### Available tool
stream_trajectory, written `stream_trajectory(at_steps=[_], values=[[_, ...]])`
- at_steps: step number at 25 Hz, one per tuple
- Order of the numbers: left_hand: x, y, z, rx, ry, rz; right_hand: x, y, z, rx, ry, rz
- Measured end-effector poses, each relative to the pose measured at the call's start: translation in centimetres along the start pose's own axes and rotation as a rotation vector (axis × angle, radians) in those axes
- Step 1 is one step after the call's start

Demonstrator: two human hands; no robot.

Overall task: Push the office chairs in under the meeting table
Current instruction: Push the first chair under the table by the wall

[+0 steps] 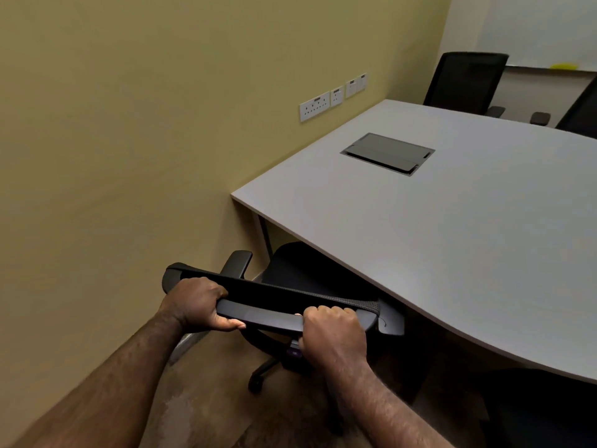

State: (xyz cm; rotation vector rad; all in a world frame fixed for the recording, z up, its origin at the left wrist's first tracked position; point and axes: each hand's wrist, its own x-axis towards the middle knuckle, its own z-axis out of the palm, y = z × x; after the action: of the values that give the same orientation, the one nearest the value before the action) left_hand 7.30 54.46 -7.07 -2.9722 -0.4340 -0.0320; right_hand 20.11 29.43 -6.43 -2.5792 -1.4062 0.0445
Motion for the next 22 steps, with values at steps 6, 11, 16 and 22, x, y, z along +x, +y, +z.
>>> stream_trajectory(at_steps=[6,11,16,22], values=[[3.9,-5.9,0.5,0.016,-0.023,0.101,3.8,-4.0,1.6,-0.062,0.045,0.091],[8.2,-10.2,1.5,-0.002,-0.013,0.196,8.0,-6.2,2.1,-0.084,0.057,0.197],[12.4,-13.1,2.5,-0.016,0.026,0.262,12.3,-6.5,2.5,-0.118,0.052,0.276],[17.1,-15.7,3.2,-0.021,0.054,0.317,16.7,-6.4,2.9,-0.142,0.050,0.331]])
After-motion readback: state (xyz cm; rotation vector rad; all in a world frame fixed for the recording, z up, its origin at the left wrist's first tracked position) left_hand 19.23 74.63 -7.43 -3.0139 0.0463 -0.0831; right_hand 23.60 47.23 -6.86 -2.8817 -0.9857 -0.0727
